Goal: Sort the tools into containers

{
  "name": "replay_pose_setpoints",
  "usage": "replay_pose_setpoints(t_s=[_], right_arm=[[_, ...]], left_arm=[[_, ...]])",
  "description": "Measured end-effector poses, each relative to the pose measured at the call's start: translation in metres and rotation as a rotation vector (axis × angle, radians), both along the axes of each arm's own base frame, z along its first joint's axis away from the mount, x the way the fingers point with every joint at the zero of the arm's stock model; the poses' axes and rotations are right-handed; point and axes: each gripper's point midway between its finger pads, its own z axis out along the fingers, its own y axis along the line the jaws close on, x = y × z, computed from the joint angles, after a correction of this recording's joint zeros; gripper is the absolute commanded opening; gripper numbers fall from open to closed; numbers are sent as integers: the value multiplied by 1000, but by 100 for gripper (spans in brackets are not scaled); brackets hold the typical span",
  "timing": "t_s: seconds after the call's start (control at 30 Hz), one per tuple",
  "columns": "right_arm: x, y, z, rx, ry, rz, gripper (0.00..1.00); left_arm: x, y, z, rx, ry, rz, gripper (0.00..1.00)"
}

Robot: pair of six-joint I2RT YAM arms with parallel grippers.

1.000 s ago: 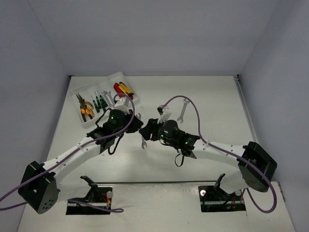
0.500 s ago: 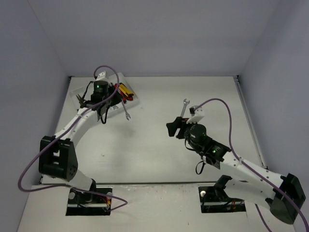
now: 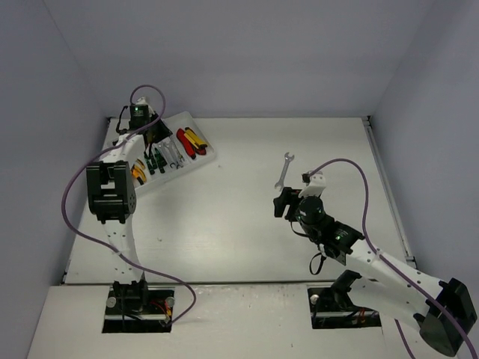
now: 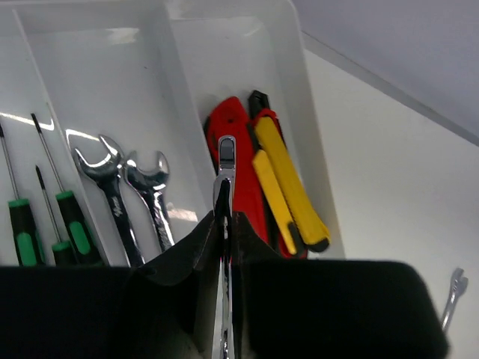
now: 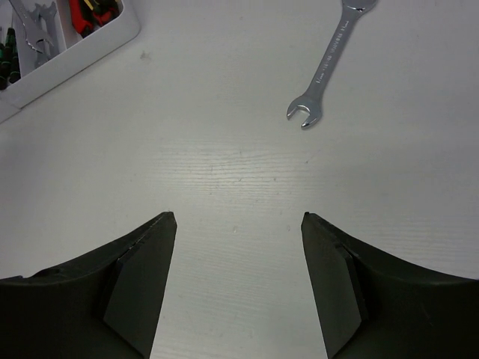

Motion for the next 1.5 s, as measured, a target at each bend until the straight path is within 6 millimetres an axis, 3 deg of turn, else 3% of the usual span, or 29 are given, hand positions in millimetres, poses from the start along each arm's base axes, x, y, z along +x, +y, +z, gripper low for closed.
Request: replay_pose_setpoints(t_s=[0.03, 0.13, 0.2, 0.37, 0.53, 0.67, 0.8, 0.9, 1.0, 1.1, 1.2, 1.37, 1.5], right_arm=[[0, -2, -1, -6, 2, -7, 65], [0, -7, -5, -28, 11, -23, 65], [1, -10, -6, -41, 15, -33, 66], [9, -18, -8, -81, 28, -81, 64], [30, -28, -13, -135, 74, -154, 63], [60, -43, -19, -166, 130, -244, 62], [95, -61, -35, -192, 206, -328, 58], [119, -67, -53, -218, 261, -366, 54], [141, -60, -70, -240, 300, -365, 52], [161, -50, -80, -249, 319, -352, 51], [178, -43, -86, -258, 322, -341, 49], [199, -37, -102, -259, 345, -335, 44], [208, -37, -122, -272, 377, -339, 36]], left_arm=[[4, 4, -7, 0, 13, 4, 10], [9, 12, -24, -1, 41, 12, 36], [8, 14, -28, -5, 55, 10, 46], [5, 16, -22, 12, 51, -5, 58], [-10, 20, 5, 65, 41, -15, 61], [-46, 24, 44, 122, 33, -4, 61], [-92, 25, 101, 186, -20, 5, 61], [-144, 12, 132, 238, -62, -14, 62], [-201, -5, 148, 268, -103, -70, 62], [-242, -14, 152, 293, -148, -126, 62], [-272, -12, 137, 321, -147, -147, 62], [-305, -11, 90, 353, -67, -191, 63], [-311, -12, 81, 356, -52, -203, 62]])
